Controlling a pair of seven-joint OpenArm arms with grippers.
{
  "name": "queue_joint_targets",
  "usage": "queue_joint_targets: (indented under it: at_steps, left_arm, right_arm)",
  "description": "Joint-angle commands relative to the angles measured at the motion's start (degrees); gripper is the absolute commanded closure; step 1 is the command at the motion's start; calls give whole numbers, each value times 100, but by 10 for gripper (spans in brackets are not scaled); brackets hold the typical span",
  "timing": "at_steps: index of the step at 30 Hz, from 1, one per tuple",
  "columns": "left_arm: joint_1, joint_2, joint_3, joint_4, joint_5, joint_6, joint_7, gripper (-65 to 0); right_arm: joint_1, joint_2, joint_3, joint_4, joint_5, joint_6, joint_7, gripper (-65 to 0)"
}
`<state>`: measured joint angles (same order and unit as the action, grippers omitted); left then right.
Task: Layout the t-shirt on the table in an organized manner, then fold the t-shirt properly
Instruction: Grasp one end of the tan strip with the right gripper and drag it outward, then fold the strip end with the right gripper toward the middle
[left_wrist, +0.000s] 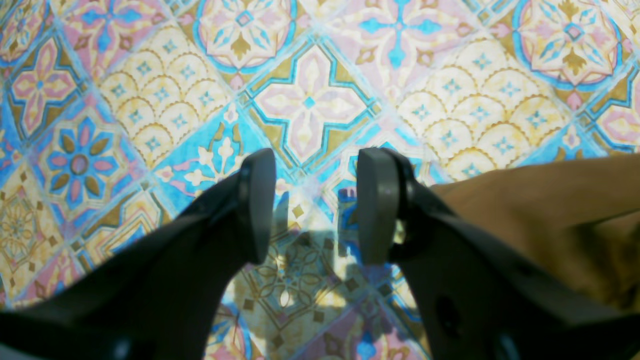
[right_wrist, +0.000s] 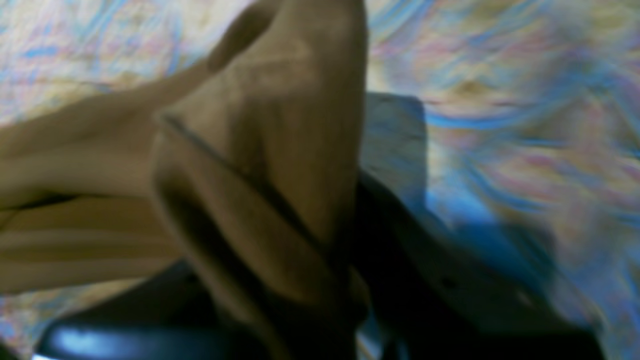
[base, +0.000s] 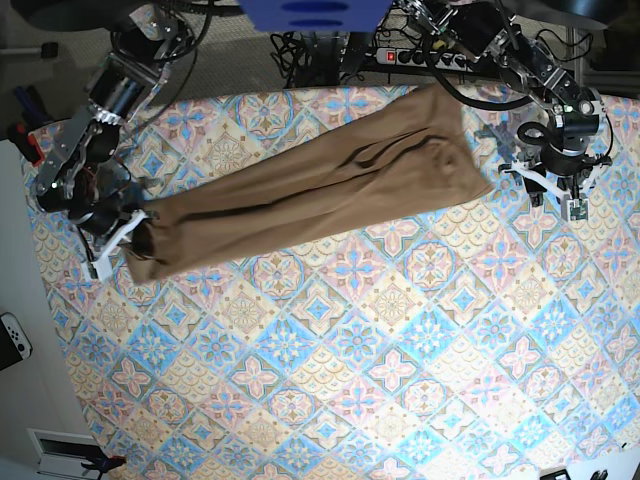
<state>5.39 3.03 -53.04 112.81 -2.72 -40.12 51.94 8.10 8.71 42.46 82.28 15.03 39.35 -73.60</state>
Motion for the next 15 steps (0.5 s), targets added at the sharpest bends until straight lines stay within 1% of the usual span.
queue_joint_targets:
  at_steps: [1,8,10,12,15]
  left_arm:
    - [-51,-43,-2,90,-75,12,-126,-257]
    - [-51,-43,7,90,-75,12,-126,-257]
    - [-60,-43,7,90,-75,12,-126,-257]
    - [-60,-43,16,90,-75,12,-126,-257]
    - [-68,-43,33,90,-75,12,-126,-257]
  right_arm:
    - [100,21,-4,84,58,51,50,0]
    - [126,4,-30,216,-1191,51,68,0]
    - [126,-31,-57,524,-1498,51,77,0]
    - [144,-181,-162,919,-1674,51,42,0]
    - [162,-207,-452,1587,-2193,51,42,0]
